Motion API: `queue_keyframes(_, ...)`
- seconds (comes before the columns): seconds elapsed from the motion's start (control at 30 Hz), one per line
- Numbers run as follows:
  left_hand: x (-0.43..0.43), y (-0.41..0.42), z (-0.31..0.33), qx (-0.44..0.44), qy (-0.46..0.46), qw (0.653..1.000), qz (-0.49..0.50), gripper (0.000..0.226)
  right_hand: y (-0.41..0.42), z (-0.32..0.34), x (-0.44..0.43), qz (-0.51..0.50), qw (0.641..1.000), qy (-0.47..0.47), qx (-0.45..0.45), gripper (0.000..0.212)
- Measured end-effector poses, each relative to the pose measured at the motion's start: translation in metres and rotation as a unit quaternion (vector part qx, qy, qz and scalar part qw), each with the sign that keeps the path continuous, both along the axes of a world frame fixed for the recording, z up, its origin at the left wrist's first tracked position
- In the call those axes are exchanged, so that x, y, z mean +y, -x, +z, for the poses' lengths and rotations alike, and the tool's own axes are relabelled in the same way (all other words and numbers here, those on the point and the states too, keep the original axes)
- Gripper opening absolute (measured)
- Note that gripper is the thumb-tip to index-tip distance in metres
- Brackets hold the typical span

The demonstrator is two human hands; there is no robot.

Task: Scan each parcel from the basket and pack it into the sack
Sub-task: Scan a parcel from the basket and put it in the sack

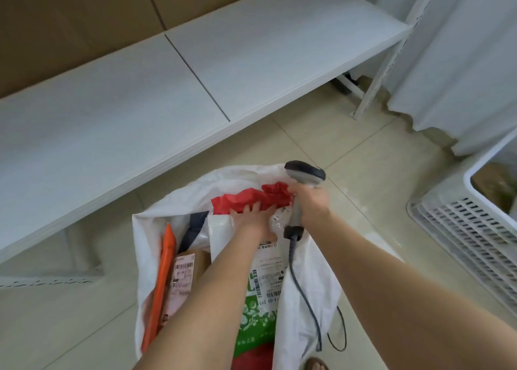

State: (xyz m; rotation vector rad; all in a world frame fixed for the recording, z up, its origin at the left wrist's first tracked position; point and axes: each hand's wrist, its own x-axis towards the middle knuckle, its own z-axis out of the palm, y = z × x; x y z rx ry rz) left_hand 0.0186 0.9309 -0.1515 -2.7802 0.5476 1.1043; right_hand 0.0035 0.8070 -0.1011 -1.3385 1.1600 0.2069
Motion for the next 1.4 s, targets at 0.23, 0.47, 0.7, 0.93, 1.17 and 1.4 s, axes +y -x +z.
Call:
queue_keyframes(0.23, -0.016, -0.015, -0.004, 0.032, -0.065, 0.997, 0.01, 0.079, -0.006, 0.02, -0.031, -0.066, 0.993, -0.032, -0.094, 0.014)
queue_keyframes(0.47, -0.008, -0.002, 0.066, 0.016, -0.032, 0.999, 0.014, 0.081, 0.025, 0.068, -0.02, -0.013, 0.997, -0.05, -0.061, 0.018)
queue_keyframes(0.7, -0.012, 0.001, 0.186, -0.049, 0.027, 0.998, 0.037, 0.048, 0.063, 0.165, -0.015, -0.029, 0.992, -0.086, -0.091, 0.019)
queue_keyframes(0.93, -0.04, 0.007, 0.295, -0.068, 0.034, 0.997, 0.003, 0.048, 0.102, 0.259, -0.039, -0.037, 0.992, -0.064, -0.099, 0.017)
queue_keyframes(1.17, -0.123, 0.029, 0.372, -0.103, 0.066, 0.99, -0.068, 0.049, 0.149, 0.324, -0.106, -0.109, 0.985, -0.04, -0.128, 0.015)
queue_keyframes(1.4, -0.235, 0.074, 0.41, -0.123, 0.087, 0.983, -0.101, 0.052, 0.198, 0.342, -0.207, -0.162, 0.972, -0.059, -0.157, 0.012)
